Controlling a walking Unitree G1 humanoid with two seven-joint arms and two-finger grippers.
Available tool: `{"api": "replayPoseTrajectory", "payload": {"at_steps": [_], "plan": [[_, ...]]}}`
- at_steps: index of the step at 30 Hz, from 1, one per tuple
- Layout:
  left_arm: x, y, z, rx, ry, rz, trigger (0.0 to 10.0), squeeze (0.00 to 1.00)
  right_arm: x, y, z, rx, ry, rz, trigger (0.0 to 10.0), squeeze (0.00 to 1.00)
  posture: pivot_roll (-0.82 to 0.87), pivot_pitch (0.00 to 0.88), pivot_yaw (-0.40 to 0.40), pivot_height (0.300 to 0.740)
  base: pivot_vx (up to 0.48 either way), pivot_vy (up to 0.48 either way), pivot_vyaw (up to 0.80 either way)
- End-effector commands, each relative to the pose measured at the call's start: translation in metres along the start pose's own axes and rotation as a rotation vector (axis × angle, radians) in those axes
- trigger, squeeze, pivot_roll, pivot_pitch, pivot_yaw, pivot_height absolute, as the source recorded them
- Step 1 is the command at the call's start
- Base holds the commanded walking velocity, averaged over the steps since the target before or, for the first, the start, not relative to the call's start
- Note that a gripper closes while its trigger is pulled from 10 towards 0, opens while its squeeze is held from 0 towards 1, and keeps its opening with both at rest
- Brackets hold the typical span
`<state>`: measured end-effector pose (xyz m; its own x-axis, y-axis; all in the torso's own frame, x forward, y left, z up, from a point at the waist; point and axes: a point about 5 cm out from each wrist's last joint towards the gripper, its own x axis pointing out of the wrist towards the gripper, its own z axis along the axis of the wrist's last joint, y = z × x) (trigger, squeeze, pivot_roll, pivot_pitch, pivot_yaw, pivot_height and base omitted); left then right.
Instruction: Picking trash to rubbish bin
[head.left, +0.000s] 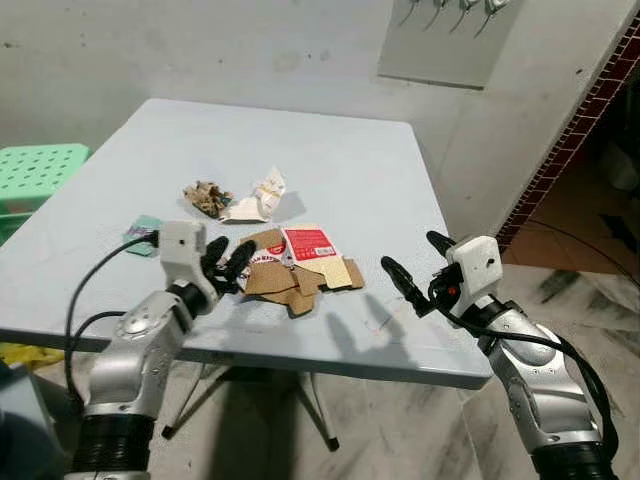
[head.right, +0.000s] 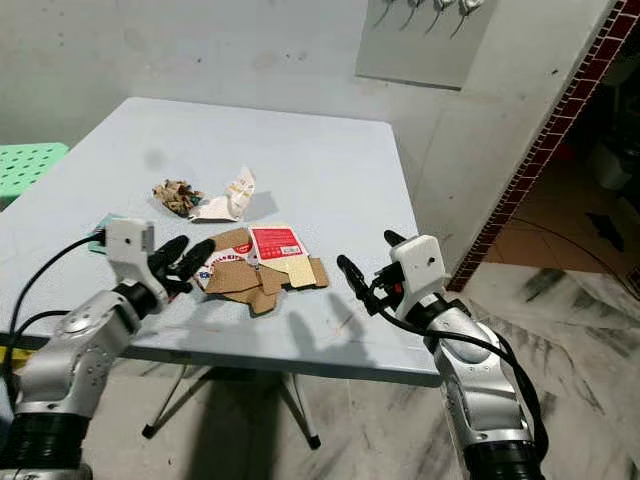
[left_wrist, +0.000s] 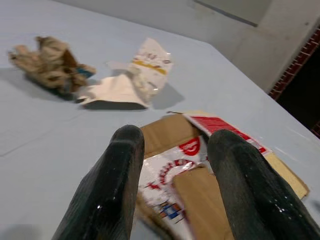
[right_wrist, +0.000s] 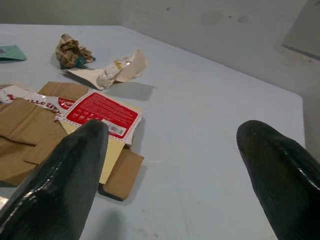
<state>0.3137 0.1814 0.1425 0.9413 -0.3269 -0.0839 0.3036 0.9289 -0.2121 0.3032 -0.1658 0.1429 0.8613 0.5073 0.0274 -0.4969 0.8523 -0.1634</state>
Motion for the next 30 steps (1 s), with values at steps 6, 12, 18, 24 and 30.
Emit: {"api": "replayPoseTrajectory", "payload": {"at_steps": [6, 12, 18, 24, 30], "plan": [[-0.009, -0.011, 0.004, -0.020, -0.004, -0.007, 10.0, 0.00, -0.001, 0.002, 0.006, 0.003, -0.012, 0.059, 10.0, 0.00, 0.00, 0.054, -0.100, 0.740, 0.000, 0.000, 0.00], [-0.013, -0.027, -0.014, -0.048, 0.038, -0.022, 10.0, 0.00, 0.000, 0.010, 0.003, 0.009, 0.014, 0.155, 10.0, 0.00, 0.02, 0.060, -0.110, 0.740, 0.000, 0.000, 0.00], [-0.014, -0.037, -0.031, -0.095, 0.102, 0.020, 10.0, 0.00, 0.002, 0.018, -0.001, 0.013, 0.034, 0.219, 10.0, 0.00, 0.01, 0.063, -0.108, 0.740, 0.000, 0.000, 0.00], [-0.015, -0.035, -0.033, -0.097, 0.123, 0.054, 10.0, 0.00, 0.002, 0.022, -0.002, 0.017, 0.037, 0.226, 10.0, 0.00, 0.01, 0.066, -0.104, 0.740, 0.000, 0.000, 0.00], [-0.014, -0.034, -0.028, -0.088, 0.114, 0.069, 10.0, 0.00, 0.000, 0.022, -0.002, 0.026, 0.034, 0.230, 10.0, 0.00, 0.01, 0.065, -0.099, 0.740, 0.000, 0.000, 0.00]]}}
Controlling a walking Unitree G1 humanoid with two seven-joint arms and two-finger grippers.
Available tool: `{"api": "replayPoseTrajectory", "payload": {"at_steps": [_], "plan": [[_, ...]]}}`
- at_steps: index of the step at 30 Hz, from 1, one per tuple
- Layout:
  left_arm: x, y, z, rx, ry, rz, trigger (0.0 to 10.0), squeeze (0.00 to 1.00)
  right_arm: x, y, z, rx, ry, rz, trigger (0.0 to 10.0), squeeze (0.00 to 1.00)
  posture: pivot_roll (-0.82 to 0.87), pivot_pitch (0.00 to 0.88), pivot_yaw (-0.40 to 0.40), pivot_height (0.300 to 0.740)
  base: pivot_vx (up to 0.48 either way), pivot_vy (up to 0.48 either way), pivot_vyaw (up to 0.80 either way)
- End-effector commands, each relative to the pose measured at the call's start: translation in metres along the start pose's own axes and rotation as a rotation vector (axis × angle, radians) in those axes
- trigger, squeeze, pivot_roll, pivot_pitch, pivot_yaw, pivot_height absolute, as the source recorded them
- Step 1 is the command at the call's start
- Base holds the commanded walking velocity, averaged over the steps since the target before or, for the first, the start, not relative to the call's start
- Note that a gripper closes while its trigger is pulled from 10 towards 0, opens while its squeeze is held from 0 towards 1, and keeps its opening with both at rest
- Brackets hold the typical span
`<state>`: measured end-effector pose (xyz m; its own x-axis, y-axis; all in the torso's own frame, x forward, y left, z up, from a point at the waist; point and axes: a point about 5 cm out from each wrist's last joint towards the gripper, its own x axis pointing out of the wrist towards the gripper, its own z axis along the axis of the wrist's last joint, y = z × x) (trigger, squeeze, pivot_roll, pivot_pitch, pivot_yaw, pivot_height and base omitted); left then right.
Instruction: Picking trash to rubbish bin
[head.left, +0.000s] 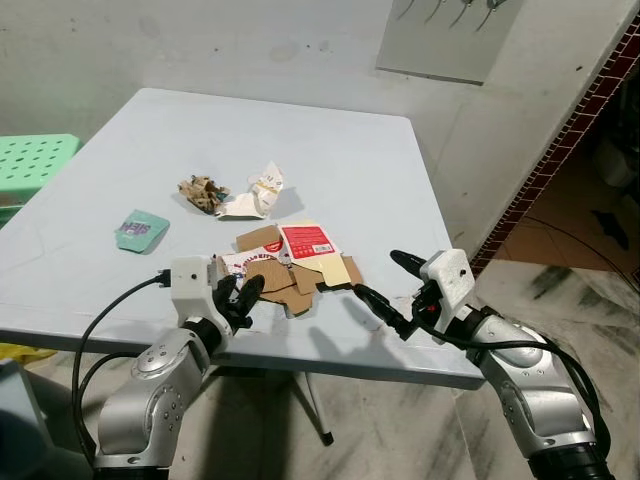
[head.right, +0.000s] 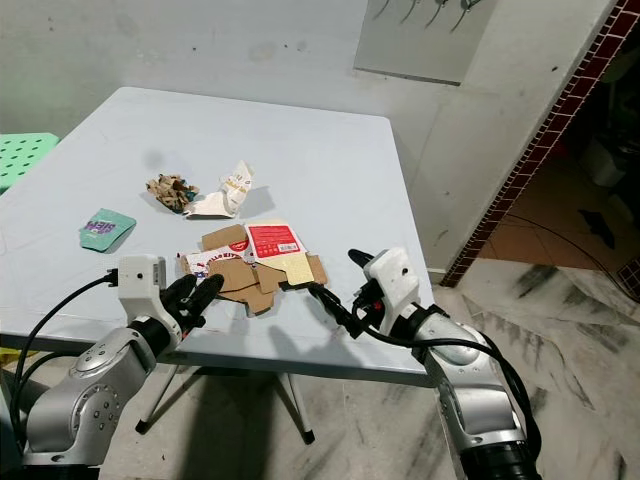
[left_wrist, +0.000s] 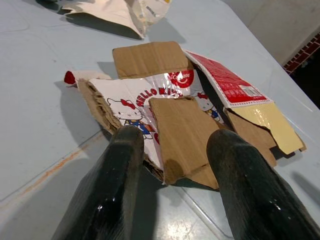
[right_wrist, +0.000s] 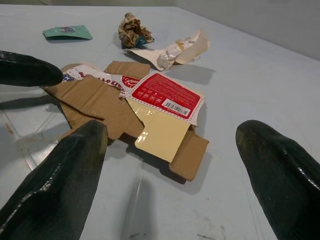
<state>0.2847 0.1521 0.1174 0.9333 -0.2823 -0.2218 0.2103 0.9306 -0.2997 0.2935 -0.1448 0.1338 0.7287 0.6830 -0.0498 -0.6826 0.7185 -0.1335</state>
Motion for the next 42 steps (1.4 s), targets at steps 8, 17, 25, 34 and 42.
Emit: {"api": "replayPoseTrajectory", "payload": {"at_steps": [8, 17, 25, 34, 42], "plan": [[-0.004, -0.013, 0.034, 0.083, -0.107, -0.053, 10.0, 0.00, -0.004, -0.003, 0.006, 0.006, -0.029, -0.006, 10.0, 0.00, 0.01, 0.065, -0.096, 0.740, 0.000, 0.000, 0.00], [-0.009, -0.017, 0.034, 0.116, -0.098, -0.067, 10.0, 0.00, -0.002, -0.002, 0.005, 0.010, -0.026, 0.005, 10.0, 0.00, 0.02, 0.065, -0.101, 0.740, 0.000, 0.000, 0.00], [-0.011, 0.002, 0.022, 0.080, -0.054, 0.118, 10.0, 0.00, -0.004, -0.005, 0.005, 0.005, -0.020, 0.006, 10.0, 0.00, 0.02, 0.064, -0.107, 0.740, 0.000, 0.000, 0.00], [-0.009, 0.005, 0.017, 0.052, -0.043, 0.161, 10.0, 0.00, -0.003, -0.006, 0.006, -0.001, -0.019, 0.005, 10.0, 0.00, 0.02, 0.060, -0.106, 0.740, 0.000, 0.000, 0.00], [-0.006, 0.005, 0.004, -0.024, -0.016, 0.187, 10.0, 0.00, -0.005, -0.008, 0.006, -0.010, -0.012, 0.004, 10.0, 0.00, 0.01, 0.057, -0.111, 0.740, 0.000, 0.000, 0.00]]}}
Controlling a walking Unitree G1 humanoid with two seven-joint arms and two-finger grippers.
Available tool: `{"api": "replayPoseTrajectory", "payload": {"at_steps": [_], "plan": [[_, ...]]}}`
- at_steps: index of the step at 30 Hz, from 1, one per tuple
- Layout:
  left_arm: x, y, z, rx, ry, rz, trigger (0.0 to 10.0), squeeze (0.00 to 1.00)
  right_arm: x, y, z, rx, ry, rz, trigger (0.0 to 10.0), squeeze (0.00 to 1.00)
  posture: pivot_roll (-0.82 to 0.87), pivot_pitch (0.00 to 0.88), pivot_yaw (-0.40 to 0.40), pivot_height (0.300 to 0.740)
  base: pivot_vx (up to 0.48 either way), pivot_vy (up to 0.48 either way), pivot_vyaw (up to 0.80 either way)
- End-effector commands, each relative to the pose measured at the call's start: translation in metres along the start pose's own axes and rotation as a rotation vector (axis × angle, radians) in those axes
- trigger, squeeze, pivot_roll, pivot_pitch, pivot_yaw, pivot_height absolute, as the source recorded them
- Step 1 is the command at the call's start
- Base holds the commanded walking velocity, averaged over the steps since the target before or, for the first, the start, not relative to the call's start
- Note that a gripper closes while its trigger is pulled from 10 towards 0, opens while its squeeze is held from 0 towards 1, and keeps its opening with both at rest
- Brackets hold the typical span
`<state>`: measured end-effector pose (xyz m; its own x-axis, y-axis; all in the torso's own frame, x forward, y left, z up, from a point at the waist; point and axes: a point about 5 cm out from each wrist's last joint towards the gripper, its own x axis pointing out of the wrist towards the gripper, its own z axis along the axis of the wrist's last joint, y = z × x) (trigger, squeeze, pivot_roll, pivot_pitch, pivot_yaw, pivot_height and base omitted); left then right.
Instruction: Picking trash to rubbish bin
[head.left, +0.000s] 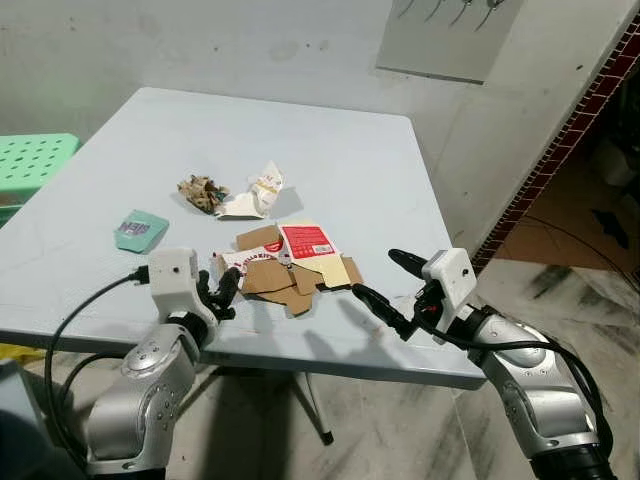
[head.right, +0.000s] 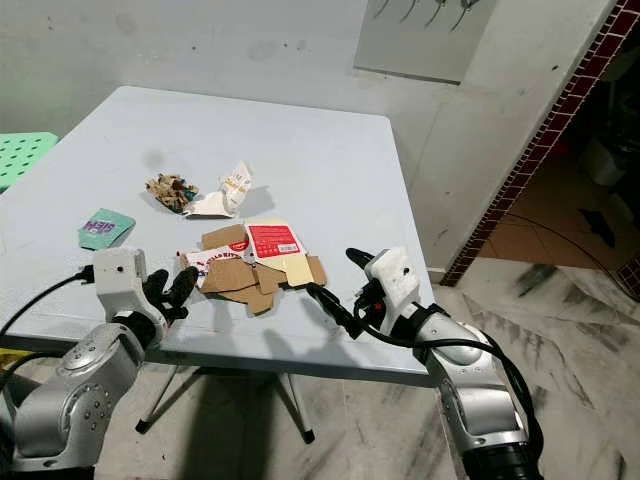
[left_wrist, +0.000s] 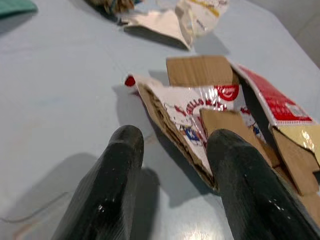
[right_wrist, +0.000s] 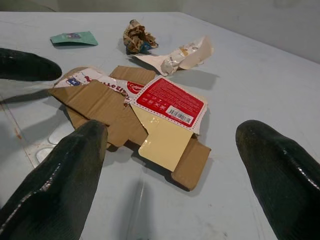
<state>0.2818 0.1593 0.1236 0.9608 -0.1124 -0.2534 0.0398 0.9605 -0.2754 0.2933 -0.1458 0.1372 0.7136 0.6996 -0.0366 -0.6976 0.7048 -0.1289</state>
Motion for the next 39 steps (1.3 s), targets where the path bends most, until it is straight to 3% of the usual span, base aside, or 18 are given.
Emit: {"api": "replayPoseTrajectory", "payload": {"at_steps": [1, 9, 23, 33, 34, 35, 36, 37, 39], "plan": [[0.000, 0.000, -0.003, -0.006, 0.004, 0.013, 10.0, 0.00, -0.005, -0.007, 0.003, -0.015, 0.005, -0.016, 10.0, 0.00, 0.01, 0.057, -0.111, 0.740, 0.000, 0.000, 0.00], [0.009, -0.006, -0.011, -0.089, 0.027, -0.013, 10.0, 0.00, -0.004, -0.009, 0.004, -0.021, 0.005, -0.015, 10.0, 0.00, 0.00, 0.057, -0.120, 0.740, 0.000, 0.000, 0.00], [0.047, -0.037, 0.004, -0.112, -0.002, -0.111, 10.0, 0.00, -0.009, -0.012, 0.007, -0.036, 0.008, -0.037, 10.0, 0.00, -0.05, 0.056, -0.109, 0.740, 0.000, 0.000, 0.00], [0.049, -0.042, 0.002, -0.126, -0.021, -0.151, 10.0, 0.00, -0.012, -0.012, 0.007, -0.036, 0.007, -0.053, 10.0, 0.00, -0.05, 0.058, -0.099, 0.740, 0.000, 0.000, 0.00], [0.048, -0.043, 0.003, -0.144, -0.028, -0.160, 4.6, 0.00, -0.012, -0.012, 0.007, -0.038, 0.007, -0.052, 10.0, 0.00, -0.05, 0.057, -0.101, 0.740, 0.000, 0.000, 0.00], [0.048, -0.043, 0.004, -0.157, -0.038, -0.166, 1.7, 0.00, -0.012, -0.012, 0.007, -0.041, 0.008, -0.052, 10.0, 0.00, -0.05, 0.056, -0.102, 0.740, 0.000, 0.000, 0.00], [0.048, -0.043, 0.004, -0.157, -0.040, -0.165, 1.7, 0.00, -0.012, -0.012, 0.007, -0.042, 0.008, -0.052, 10.0, 0.00, -0.05, 0.056, -0.102, 0.740, 0.000, 0.000, 0.00], [0.049, -0.043, 0.005, -0.155, -0.042, -0.163, 0.0, 0.00, -0.012, -0.013, 0.007, -0.042, 0.008, -0.052, 10.0, 0.00, -0.05, 0.055, -0.103, 0.740, 0.000, 0.000, 0.00], [0.049, -0.042, 0.005, -0.155, -0.045, -0.162, 0.0, 0.00, -0.011, -0.012, 0.006, -0.042, 0.009, -0.051, 10.0, 0.00, -0.05, 0.055, -0.102, 0.740, 0.000, 0.000, 0.00]]}}
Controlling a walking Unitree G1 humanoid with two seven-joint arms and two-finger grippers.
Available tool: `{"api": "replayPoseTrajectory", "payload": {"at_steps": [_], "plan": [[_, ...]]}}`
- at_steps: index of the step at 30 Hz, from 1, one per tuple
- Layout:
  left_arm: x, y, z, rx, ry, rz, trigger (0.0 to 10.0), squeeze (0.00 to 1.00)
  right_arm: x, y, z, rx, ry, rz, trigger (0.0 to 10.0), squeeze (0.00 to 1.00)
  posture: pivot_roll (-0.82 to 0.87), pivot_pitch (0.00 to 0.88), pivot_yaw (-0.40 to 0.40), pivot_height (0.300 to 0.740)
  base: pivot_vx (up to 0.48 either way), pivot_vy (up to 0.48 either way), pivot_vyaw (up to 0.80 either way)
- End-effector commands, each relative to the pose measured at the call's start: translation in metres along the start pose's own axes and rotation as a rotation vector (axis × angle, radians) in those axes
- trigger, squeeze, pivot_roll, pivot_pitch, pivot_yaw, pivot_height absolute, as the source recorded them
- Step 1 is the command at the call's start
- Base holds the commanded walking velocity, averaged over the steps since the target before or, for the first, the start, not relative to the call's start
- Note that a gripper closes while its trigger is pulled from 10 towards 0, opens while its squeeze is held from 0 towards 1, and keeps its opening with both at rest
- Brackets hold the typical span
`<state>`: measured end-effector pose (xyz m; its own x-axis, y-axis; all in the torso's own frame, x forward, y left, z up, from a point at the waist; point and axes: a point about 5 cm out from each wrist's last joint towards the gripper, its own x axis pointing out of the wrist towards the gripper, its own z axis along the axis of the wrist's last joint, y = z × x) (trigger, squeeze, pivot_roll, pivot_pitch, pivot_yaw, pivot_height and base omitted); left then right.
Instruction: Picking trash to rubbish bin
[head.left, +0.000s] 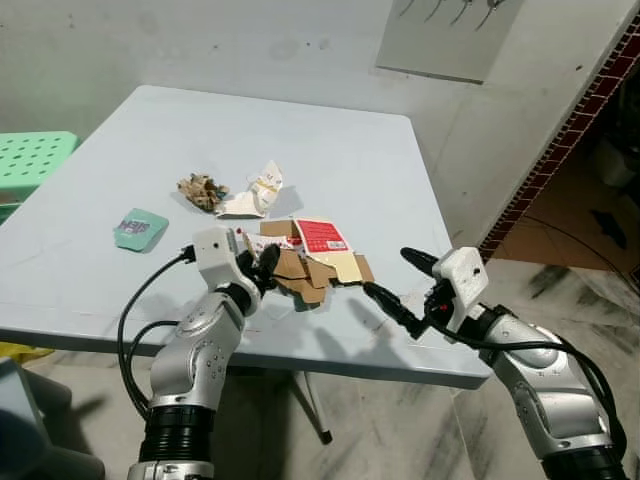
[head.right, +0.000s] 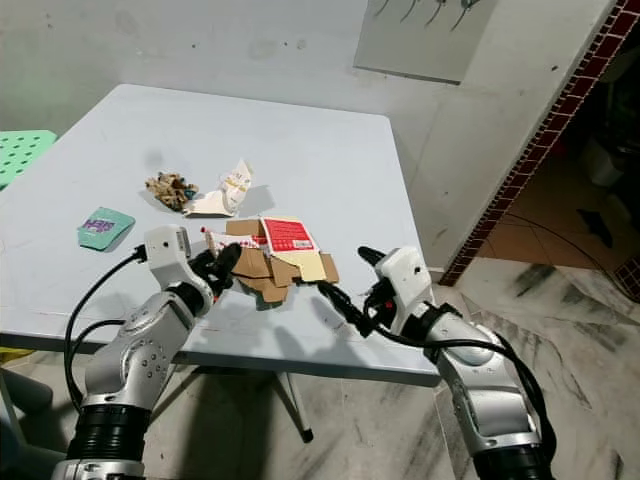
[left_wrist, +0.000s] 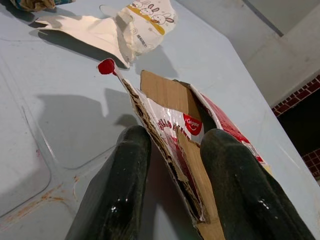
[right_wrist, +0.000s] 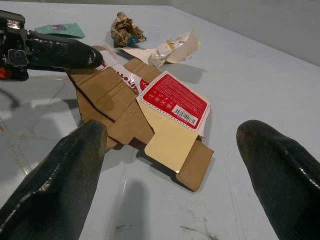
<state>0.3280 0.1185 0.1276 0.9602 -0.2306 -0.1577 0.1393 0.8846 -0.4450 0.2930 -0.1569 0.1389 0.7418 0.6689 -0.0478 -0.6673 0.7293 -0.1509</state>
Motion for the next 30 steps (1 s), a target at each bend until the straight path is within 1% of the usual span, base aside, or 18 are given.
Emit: {"api": "replayPoseTrajectory", "payload": {"at_steps": [1, 21, 30], "plan": [[0.0025, -0.0043, -0.0003, -0.002, -0.001, -0.024, 0.0, 0.00, -0.0028, -0.0041, 0.0055, -0.021, -0.008, -0.012, 10.0, 0.00, -0.05, 0.053, -0.104, 0.740, 0.000, 0.000, 0.00], [0.0045, -0.0081, -0.0013, -0.008, -0.009, -0.055, 0.0, 0.00, -0.0029, -0.0044, 0.0057, -0.031, -0.011, -0.017, 10.0, 0.00, -0.05, 0.036, -0.098, 0.740, 0.000, 0.000, 0.00], [0.0040, -0.0088, 0.0040, 0.003, -0.022, -0.063, 0.0, 0.00, -0.0018, -0.0043, 0.0058, -0.032, -0.015, -0.017, 10.0, 0.00, -0.04, 0.026, -0.096, 0.740, 0.000, 0.000, 0.00]]}}
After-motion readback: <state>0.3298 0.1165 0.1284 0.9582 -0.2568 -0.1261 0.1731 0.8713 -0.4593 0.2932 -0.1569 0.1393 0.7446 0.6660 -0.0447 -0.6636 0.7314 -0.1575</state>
